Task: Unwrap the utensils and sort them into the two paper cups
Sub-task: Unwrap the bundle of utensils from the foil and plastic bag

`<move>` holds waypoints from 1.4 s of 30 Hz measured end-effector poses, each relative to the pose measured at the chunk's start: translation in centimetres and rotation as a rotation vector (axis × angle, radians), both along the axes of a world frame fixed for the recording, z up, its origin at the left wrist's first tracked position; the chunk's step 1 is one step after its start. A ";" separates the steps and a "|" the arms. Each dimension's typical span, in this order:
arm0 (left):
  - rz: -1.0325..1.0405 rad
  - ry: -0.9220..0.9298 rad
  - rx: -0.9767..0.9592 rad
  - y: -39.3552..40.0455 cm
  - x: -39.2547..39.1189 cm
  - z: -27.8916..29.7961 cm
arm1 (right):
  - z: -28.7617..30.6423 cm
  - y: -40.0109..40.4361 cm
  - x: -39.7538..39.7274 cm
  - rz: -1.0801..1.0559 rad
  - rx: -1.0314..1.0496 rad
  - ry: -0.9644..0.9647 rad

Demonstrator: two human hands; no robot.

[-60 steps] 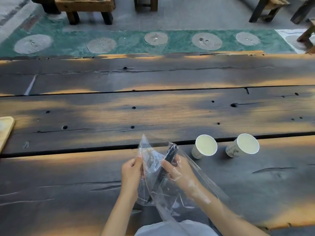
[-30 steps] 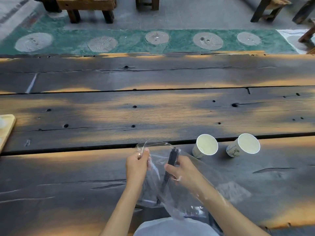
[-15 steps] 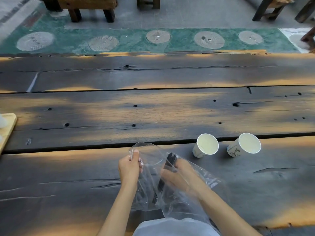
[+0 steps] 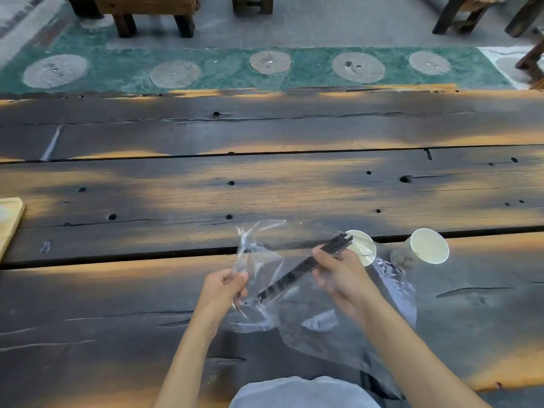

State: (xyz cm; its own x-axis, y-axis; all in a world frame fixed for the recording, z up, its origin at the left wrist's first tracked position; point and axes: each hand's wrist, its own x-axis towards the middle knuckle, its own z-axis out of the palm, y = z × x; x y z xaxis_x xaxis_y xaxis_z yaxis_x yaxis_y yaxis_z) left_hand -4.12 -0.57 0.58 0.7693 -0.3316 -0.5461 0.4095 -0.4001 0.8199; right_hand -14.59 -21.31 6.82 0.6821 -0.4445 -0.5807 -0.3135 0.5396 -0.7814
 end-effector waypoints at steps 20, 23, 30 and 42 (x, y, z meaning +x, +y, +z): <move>0.569 0.090 0.179 5.2 -0.2 -5.9 | -1.9 -3.8 1.7 -0.376 0.003 -0.079; 0.657 0.132 0.170 5.8 -0.4 -6.5 | -2.0 -5.0 1.9 -0.482 0.129 -0.162; 0.794 0.227 0.138 5.5 -0.6 -8.5 | -5.4 -3.3 2.3 0.184 0.003 0.144; 0.763 0.251 0.155 4.9 0.0 -8.6 | -14.9 -2.1 5.7 0.611 -0.481 0.601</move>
